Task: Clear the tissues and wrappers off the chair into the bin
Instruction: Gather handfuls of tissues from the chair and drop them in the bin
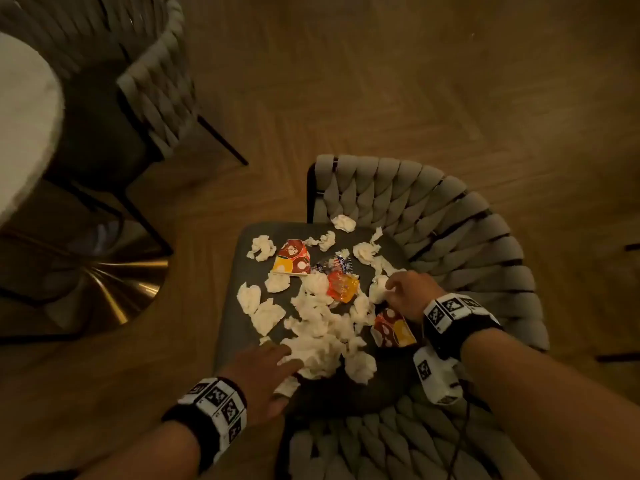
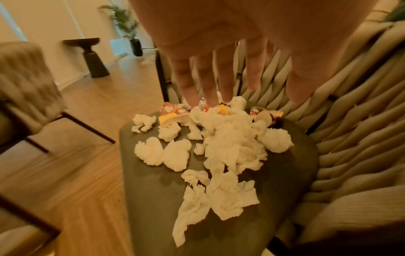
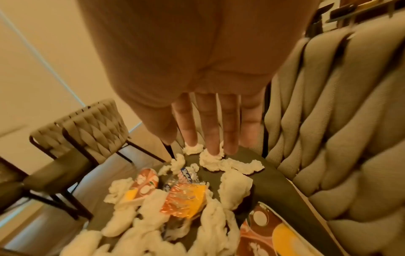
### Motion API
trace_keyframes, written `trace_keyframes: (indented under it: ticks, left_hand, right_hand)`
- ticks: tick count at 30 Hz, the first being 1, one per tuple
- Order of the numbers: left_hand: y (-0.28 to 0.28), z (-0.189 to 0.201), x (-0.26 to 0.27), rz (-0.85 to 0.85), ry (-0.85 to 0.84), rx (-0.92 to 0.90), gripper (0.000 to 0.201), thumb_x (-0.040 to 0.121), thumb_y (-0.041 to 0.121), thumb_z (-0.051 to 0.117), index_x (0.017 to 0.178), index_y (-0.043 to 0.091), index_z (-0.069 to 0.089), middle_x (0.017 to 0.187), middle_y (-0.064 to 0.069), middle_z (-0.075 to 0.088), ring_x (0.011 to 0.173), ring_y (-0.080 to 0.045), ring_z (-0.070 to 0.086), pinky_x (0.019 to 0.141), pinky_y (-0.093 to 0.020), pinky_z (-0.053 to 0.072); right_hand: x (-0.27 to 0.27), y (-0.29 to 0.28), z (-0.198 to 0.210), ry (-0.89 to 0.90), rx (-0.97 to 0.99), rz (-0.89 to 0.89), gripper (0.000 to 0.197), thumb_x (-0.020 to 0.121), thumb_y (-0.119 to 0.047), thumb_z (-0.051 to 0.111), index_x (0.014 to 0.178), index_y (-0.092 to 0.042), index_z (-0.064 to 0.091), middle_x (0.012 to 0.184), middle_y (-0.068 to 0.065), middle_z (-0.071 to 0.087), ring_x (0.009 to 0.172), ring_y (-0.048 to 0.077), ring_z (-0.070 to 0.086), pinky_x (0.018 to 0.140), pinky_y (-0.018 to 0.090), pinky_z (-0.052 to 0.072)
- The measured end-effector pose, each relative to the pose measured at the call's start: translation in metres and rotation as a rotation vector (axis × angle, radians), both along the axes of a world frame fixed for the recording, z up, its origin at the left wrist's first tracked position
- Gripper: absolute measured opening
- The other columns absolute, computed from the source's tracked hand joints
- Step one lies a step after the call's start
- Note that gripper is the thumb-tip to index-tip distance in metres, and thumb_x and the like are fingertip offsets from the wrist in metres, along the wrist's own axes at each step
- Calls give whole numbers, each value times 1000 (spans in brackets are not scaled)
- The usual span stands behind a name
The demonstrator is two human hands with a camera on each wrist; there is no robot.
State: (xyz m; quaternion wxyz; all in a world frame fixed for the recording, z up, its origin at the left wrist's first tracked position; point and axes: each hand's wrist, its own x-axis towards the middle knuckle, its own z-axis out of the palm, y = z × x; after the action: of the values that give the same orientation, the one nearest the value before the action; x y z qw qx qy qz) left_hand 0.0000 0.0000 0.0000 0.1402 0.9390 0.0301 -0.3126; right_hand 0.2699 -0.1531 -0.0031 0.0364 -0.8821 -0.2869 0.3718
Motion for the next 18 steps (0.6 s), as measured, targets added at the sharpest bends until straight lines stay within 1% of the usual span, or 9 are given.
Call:
trace_keyframes:
  ticks: [1, 2, 4, 7, 9, 12, 14, 16, 18]
  left_hand:
    - [3, -23, 6, -64, 28, 5, 67, 82, 52, 53, 140, 36, 23, 154, -1, 25, 140, -26, 27, 112, -45, 29]
    - [3, -45, 11, -88, 78, -11, 68, 85, 48, 51, 142, 38, 16, 159, -2, 9, 144, -29, 12, 116, -49, 17]
    - [6, -81, 26, -170, 105, -1, 77, 85, 47, 52, 142, 44, 1, 156, 0, -21, 144, -32, -15, 115, -54, -4]
    - [4, -131, 35, -262, 91, 47, 94, 81, 50, 57, 137, 50, -18, 142, 1, -46, 130, -34, -41, 106, -62, -20]
    - [2, -152, 38, -252, 114, 40, 102, 79, 48, 62, 134, 52, -24, 138, 2, -52, 130, -37, -41, 104, -66, -21]
    - [-1, -169, 42, -212, 108, 11, 102, 79, 48, 64, 133, 55, -23, 137, 5, -54, 139, -40, -24, 110, -68, -5]
    - [1, -174, 43, -211, 97, -9, 93, 82, 42, 63, 135, 54, -12, 138, 7, -53, 142, -42, -8, 111, -63, 9]
    - [3, -178, 45, -200, 100, -21, 87, 84, 35, 63, 136, 52, -4, 143, 6, -48, 142, -41, -1, 111, -59, 13]
    - [6, -180, 50, -186, 134, -15, 85, 84, 34, 62, 136, 53, -2, 152, 1, -33, 141, -39, 3, 112, -56, 14]
  right_hand:
    - [9, 7, -15, -11, -23, 3, 35, 90, -33, 57, 123, -22, 56, 127, 6, 58, 113, 24, 56, 90, 34, 47]
    - [18, 13, -31, -41, -48, 20, 42, 88, -34, 59, 129, -23, 51, 131, 8, 54, 116, 25, 53, 92, 35, 46]
    - [35, 23, -65, -86, -76, 88, 69, 81, -40, 67, 140, -28, 35, 145, 9, 39, 129, 30, 41, 101, 43, 43]
    - [52, 37, -111, -98, -176, 240, 121, 58, -52, 82, 146, -43, -1, 160, 1, -5, 144, 39, 6, 111, 63, 25]
    - [61, 45, -131, -150, -229, 372, 141, 46, -53, 88, 140, -52, -17, 156, -2, -28, 144, 40, -12, 109, 69, 14]
    - [77, 51, -154, -153, -263, 484, 151, 38, -51, 91, 134, -57, -25, 152, -5, -37, 143, 40, -19, 106, 74, 15]
    - [87, 49, -164, -110, -277, 493, 145, 42, -49, 91, 135, -60, -21, 155, -5, -30, 144, 43, -11, 107, 71, 21]
    - [90, 46, -172, -116, -236, 497, 130, 52, -46, 88, 140, -56, -8, 158, -1, -17, 142, 46, 2, 107, 63, 29]
    - [89, 47, -176, -141, -166, 483, 112, 61, -41, 84, 142, -49, 8, 157, 6, -2, 139, 44, 19, 105, 53, 37]
